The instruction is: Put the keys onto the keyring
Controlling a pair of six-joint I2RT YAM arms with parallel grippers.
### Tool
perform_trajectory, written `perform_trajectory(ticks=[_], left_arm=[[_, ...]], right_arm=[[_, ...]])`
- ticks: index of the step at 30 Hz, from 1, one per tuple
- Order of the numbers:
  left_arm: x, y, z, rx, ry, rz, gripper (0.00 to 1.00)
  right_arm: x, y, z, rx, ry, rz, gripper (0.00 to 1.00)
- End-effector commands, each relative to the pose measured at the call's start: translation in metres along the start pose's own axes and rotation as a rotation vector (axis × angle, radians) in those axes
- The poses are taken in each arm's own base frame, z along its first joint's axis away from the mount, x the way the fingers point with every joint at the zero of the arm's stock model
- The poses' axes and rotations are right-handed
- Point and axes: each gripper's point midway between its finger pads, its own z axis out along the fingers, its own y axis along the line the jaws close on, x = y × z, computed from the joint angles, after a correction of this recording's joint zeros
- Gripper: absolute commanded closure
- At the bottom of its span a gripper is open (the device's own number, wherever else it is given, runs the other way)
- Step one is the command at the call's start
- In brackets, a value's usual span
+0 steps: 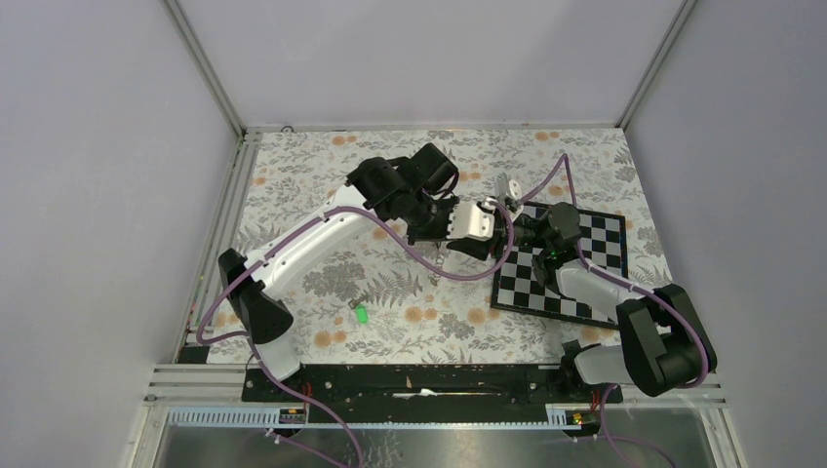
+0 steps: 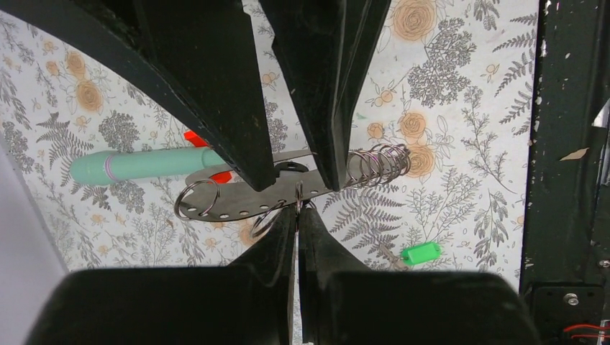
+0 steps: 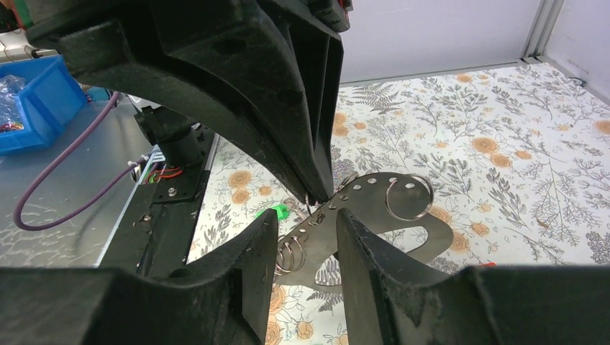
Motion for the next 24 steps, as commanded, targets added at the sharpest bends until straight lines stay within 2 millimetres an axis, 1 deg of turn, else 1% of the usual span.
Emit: perform_trajectory(ticks=[1, 8, 12, 16, 19, 23, 24], left_arm=[[-0.023, 0.000, -0.013, 0.000, -0.088, -0.010, 1.00], [-0.028, -0.004, -0.010, 0.027, -0.114, -0.032, 1.00], [-0.028, -0.004, -0.007, 0.030, -0.116, -0.037, 1.00], [-0.029, -0.003, -0.007, 0.027, -0.125, -0.041, 1.00], [-0.030, -0.001, -0.009, 0.023, -0.142, -0.045, 1.00], [-0.030, 0.006, -0.016, 0.022, -0.199, -0.069, 1.00], [-0.030, 0.007, -0.018, 0.028, -0.220, -0.080, 0.96]], right_arm=[[-0.009, 0.007, 0.003, -0.027, -0.023, -0.076, 0.58], [-0.008, 0.006, 0.005, -0.021, -0.020, -0.079, 0.66], [-0.008, 0.007, 0.005, -0.022, -0.019, -0.077, 0.74], [-0.006, 0.007, 0.006, -0.026, -0.016, -0.071, 0.87], [-0.006, 0.007, 0.006, -0.023, -0.017, -0.067, 1.00], [-0.013, 0.007, 0.006, -0.011, -0.033, -0.066, 1.00], [-0.016, 0.007, 0.006, -0.009, -0.041, -0.064, 1.00]])
